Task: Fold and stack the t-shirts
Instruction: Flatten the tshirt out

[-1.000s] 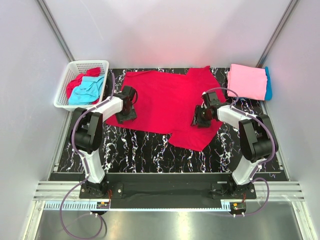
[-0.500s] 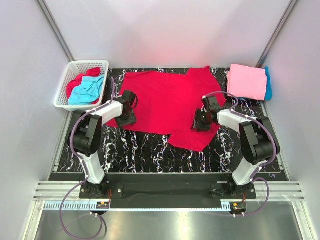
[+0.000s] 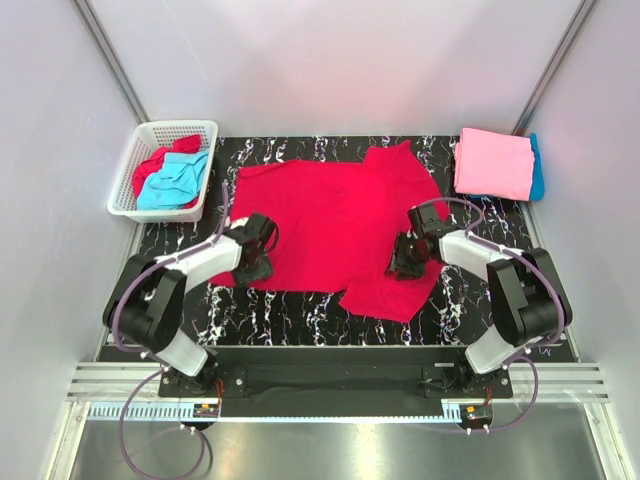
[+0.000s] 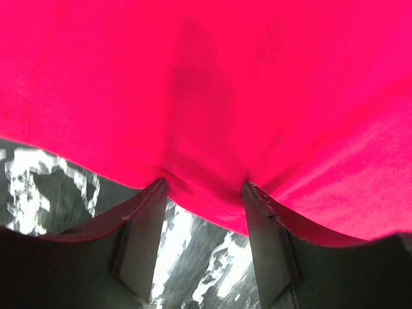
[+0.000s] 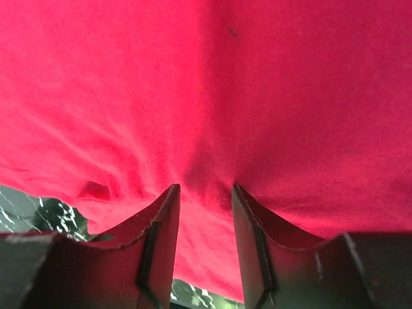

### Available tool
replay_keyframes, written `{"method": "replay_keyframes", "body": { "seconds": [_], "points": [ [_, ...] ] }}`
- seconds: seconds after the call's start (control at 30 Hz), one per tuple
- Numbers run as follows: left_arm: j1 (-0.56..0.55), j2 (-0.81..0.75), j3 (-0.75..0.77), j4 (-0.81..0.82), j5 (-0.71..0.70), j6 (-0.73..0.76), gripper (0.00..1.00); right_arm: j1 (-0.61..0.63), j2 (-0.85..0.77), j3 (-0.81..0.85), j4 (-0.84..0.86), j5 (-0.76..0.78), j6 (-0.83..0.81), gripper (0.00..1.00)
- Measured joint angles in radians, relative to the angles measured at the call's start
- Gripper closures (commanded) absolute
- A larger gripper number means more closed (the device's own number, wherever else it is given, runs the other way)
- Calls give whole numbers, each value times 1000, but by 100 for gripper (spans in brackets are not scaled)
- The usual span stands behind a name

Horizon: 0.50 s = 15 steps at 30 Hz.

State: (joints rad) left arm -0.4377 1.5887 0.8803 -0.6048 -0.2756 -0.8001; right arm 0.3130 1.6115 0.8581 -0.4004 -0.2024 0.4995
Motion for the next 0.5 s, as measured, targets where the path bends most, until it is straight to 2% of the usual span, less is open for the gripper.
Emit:
{"method": "replay_keyframes", "body": {
  "seconds": [0.33,0.5],
  "points": [
    [-145,-255,-206,-138,13,-125,49,17,-117,-105,-64,0,64,55],
    [-155,-388,-253,-251,8,-172,49,26,-225,-156,-136,3,90,55]
  ]
}}
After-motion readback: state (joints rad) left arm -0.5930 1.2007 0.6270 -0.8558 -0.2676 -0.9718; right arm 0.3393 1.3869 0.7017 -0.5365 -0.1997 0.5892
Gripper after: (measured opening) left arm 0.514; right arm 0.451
